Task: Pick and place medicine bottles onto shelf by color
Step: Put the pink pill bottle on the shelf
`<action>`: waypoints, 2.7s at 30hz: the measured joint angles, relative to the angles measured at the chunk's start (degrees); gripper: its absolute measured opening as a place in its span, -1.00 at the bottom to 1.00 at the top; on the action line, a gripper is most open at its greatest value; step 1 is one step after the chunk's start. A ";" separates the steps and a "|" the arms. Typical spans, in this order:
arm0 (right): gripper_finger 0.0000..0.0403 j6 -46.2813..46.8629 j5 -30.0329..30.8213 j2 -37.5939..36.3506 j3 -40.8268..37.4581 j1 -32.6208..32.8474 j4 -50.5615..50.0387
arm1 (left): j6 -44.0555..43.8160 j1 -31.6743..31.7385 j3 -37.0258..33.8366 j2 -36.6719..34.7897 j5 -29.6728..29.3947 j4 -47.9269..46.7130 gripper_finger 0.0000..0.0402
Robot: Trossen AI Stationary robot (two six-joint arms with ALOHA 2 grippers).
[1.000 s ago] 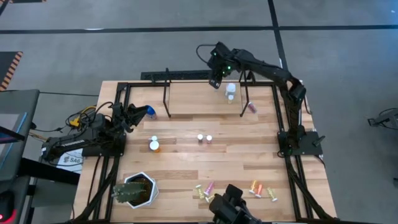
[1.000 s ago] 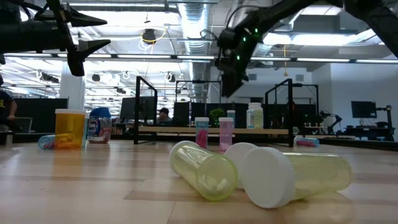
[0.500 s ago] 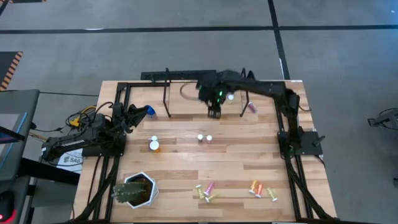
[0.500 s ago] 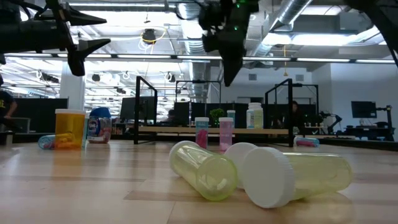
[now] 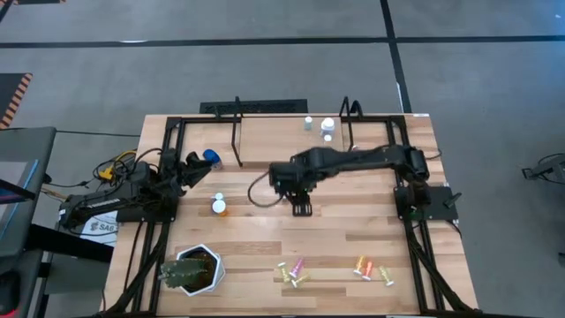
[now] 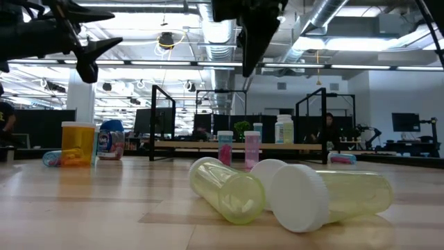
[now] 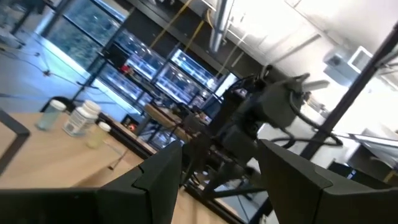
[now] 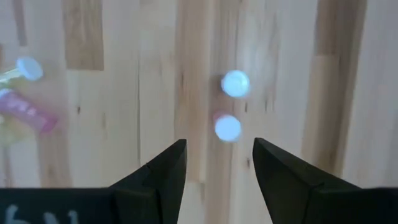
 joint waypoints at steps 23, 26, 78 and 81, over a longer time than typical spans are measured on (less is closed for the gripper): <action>0.02 1.88 1.06 -15.80 -42.87 -2.67 43.07 | -2.56 0.02 0.00 -0.11 -5.36 -0.27 -0.01; 0.02 1.84 1.04 -15.85 -44.22 -2.78 45.55 | -2.80 0.02 0.00 -0.11 -5.53 -0.16 -0.01; -0.38 3.43 1.02 -12.05 -44.36 -3.41 42.45 | -3.22 0.02 0.00 -0.02 -5.68 -1.34 -0.01; -0.37 3.41 1.02 -12.13 -44.31 -3.43 41.42 | -3.22 0.02 0.00 -0.02 -5.70 -1.34 -0.01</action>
